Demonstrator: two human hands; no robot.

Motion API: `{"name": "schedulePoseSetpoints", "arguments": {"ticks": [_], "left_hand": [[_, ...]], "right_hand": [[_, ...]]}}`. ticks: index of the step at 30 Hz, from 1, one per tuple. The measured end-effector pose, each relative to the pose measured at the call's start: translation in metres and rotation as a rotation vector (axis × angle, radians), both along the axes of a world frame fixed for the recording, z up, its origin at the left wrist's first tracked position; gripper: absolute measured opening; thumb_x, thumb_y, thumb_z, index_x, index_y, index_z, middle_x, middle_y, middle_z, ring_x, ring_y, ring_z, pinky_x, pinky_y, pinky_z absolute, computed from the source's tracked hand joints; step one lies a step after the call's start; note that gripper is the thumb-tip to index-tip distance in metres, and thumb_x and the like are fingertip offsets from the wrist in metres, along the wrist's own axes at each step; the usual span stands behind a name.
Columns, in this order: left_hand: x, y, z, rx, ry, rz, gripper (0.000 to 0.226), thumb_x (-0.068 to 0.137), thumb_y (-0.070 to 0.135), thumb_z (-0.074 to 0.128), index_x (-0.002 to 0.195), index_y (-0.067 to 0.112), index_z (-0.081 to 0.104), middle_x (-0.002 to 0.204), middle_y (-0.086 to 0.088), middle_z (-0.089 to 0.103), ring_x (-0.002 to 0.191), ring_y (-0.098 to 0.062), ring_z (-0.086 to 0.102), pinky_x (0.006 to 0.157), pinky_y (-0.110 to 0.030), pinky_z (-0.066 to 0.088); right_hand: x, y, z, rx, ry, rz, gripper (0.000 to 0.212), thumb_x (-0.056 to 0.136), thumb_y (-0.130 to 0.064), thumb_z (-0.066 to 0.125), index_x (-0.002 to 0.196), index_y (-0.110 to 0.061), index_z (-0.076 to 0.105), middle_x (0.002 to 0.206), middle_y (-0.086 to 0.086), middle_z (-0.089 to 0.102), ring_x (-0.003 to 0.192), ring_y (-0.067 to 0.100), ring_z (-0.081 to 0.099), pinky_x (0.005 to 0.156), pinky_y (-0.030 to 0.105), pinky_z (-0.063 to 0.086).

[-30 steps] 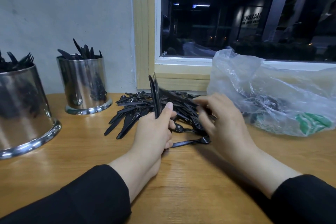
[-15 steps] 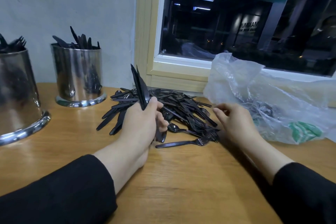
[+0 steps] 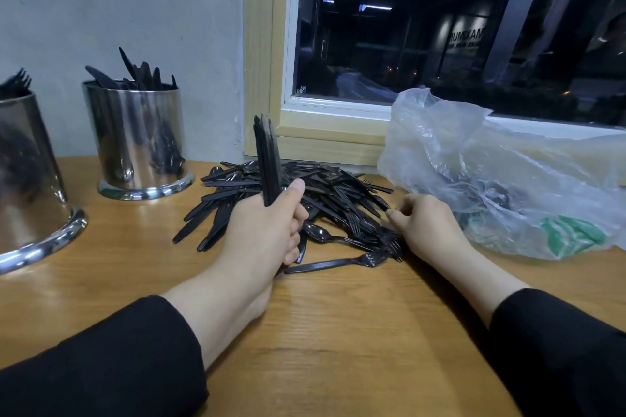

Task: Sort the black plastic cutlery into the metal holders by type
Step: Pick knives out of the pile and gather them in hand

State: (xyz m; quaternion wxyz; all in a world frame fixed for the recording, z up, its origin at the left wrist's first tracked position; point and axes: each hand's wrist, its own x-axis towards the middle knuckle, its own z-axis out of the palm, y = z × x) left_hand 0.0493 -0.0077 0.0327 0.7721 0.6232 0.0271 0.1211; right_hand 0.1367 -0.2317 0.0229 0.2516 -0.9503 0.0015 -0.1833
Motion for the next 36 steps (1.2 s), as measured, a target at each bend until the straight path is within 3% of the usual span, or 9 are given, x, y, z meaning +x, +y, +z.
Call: {"name": "schedulePoseSetpoints", "arguments": {"ticks": [5, 11, 14, 18, 20, 23, 27, 29, 36], "left_hand": [[0.003, 0.0, 0.0, -0.048, -0.009, 0.034, 0.04, 0.103, 0.039, 0.059, 0.092, 0.004, 0.075, 0.058, 0.001, 0.052, 0.046, -0.011, 0.038, 0.041, -0.025, 0.031], [0.005, 0.001, -0.001, -0.079, -0.056, 0.028, 0.045, 0.099, 0.042, 0.064, 0.108, -0.002, 0.068, 0.065, -0.004, 0.046, 0.047, -0.012, 0.036, 0.04, -0.025, 0.03], [0.008, 0.005, 0.0, -0.051, -0.054, 0.057, 0.034, 0.1, 0.039, 0.063, 0.081, 0.013, 0.072, 0.067, -0.001, 0.056, 0.048, -0.015, 0.043, 0.043, -0.028, 0.033], [0.012, 0.01, 0.002, -0.027, -0.042, 0.095, 0.057, 0.105, 0.041, 0.053, 0.052, 0.021, 0.062, 0.059, -0.006, 0.06, 0.056, -0.022, 0.057, 0.059, -0.033, 0.047], [0.011, 0.011, 0.004, -0.087, -0.062, 0.063, 0.045, 0.106, 0.038, 0.053, 0.067, 0.017, 0.062, 0.054, -0.003, 0.054, 0.052, -0.022, 0.055, 0.059, -0.035, 0.049], [0.012, 0.012, 0.002, -0.068, -0.074, 0.04, 0.032, 0.102, 0.039, 0.059, 0.088, 0.01, 0.061, 0.052, 0.006, 0.043, 0.044, -0.014, 0.039, 0.048, -0.031, 0.037], [0.014, 0.012, -0.001, -0.101, -0.062, 0.009, 0.024, 0.101, 0.034, 0.063, 0.096, 0.01, 0.062, 0.055, 0.008, 0.039, 0.046, -0.01, 0.033, 0.042, -0.024, 0.029], [0.014, 0.012, -0.002, -0.118, -0.064, 0.009, 0.023, 0.101, 0.032, 0.063, 0.095, 0.01, 0.064, 0.057, 0.007, 0.04, 0.046, -0.011, 0.033, 0.042, -0.024, 0.028], [0.018, 0.013, -0.007, -0.116, -0.059, -0.016, 0.023, 0.104, 0.029, 0.058, 0.095, 0.009, 0.065, 0.055, 0.004, 0.043, 0.047, -0.013, 0.036, 0.043, -0.027, 0.03]], "right_hand": [[-0.03, 0.02, 0.014, 0.219, -0.31, 0.117, 0.026, 0.099, -0.033, 0.059, 0.076, -0.021, 0.055, 0.065, -0.007, 0.056, 0.061, 0.006, 0.05, 0.054, 0.019, 0.036], [-0.073, 0.071, 0.014, 0.2, -0.18, 0.64, 0.02, 0.095, -0.027, 0.067, 0.079, -0.021, 0.058, 0.069, -0.016, 0.057, 0.063, 0.003, 0.049, 0.059, 0.017, 0.037], [-0.074, 0.077, 0.013, 0.183, -0.099, 0.717, 0.025, 0.098, -0.029, 0.063, 0.074, -0.024, 0.058, 0.069, -0.016, 0.058, 0.065, 0.004, 0.051, 0.063, 0.02, 0.039], [-0.039, 0.061, 0.024, 0.135, -0.178, 0.418, 0.022, 0.099, -0.035, 0.061, 0.081, -0.023, 0.067, 0.072, -0.011, 0.064, 0.069, 0.001, 0.056, 0.066, 0.023, 0.041], [-0.008, 0.05, 0.03, -0.027, -0.177, 0.273, 0.016, 0.099, -0.032, 0.06, 0.099, -0.022, 0.072, 0.09, -0.006, 0.072, 0.084, 0.011, 0.064, 0.074, 0.026, 0.044], [0.039, 0.041, 0.03, -0.241, -0.134, 0.174, 0.028, 0.101, -0.027, 0.057, 0.122, -0.011, 0.067, 0.113, 0.009, 0.072, 0.104, 0.028, 0.066, 0.086, 0.036, 0.052], [0.082, 0.04, 0.022, -0.486, -0.045, 0.065, 0.015, 0.097, -0.017, 0.053, 0.096, -0.007, 0.064, 0.096, 0.016, 0.069, 0.09, 0.036, 0.065, 0.07, 0.038, 0.051], [0.092, 0.041, 0.019, -0.514, -0.011, 0.034, 0.012, 0.093, -0.012, 0.054, 0.083, -0.009, 0.058, 0.085, 0.015, 0.067, 0.079, 0.034, 0.063, 0.064, 0.035, 0.048], [0.095, 0.043, 0.013, -0.479, -0.044, 0.028, 0.012, 0.083, -0.003, 0.056, 0.072, -0.001, 0.06, 0.065, 0.016, 0.055, 0.067, 0.037, 0.057, 0.055, 0.032, 0.04]]}}
